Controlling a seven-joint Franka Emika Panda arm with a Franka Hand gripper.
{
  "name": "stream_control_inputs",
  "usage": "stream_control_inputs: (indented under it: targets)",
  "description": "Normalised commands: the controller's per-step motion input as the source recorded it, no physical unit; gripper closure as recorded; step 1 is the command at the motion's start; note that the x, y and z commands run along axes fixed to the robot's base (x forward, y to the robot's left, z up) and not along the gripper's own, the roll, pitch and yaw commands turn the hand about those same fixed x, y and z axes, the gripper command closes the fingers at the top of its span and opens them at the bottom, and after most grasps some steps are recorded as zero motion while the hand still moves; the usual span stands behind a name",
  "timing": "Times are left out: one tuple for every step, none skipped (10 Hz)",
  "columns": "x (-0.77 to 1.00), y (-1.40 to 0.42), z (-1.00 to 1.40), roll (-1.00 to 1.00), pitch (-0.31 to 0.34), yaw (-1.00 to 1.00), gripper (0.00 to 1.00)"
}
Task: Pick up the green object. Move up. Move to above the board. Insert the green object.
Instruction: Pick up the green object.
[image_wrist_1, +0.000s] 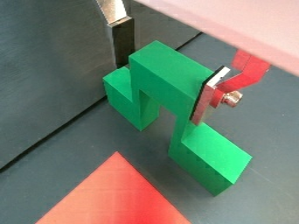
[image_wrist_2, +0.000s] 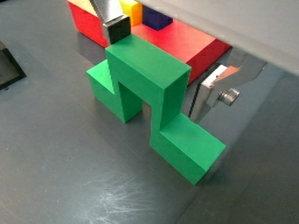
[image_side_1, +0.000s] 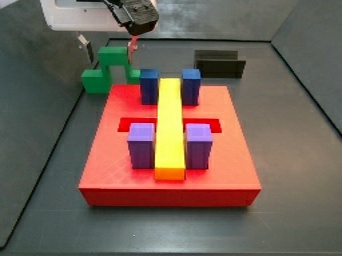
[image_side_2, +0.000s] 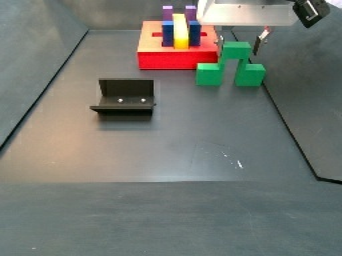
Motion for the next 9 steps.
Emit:
stream_control_inputs:
  targets:
    - [0.00,0.00,0.00,0.00,0.000,0.00,1.00]
    - [0.00,0.00,0.00,0.00,0.000,0.00,1.00]
    - [0.00,0.00,0.00,0.00,0.000,0.00,1.00]
    - [0.00,0.00,0.00,0.00,0.000,0.00,1.00]
    - [0.00,0.00,0.00,0.00,0.000,0.00,1.00]
    - [0.00,0.00,0.00,0.00,0.000,0.00,1.00]
    - [0.00,0.00,0.00,0.00,0.000,0.00,1.00]
    - [0.00,0.00,0.00,0.00,0.000,0.00,1.00]
    - [0.00,0.00,0.00,0.00,0.000,0.00,1.00]
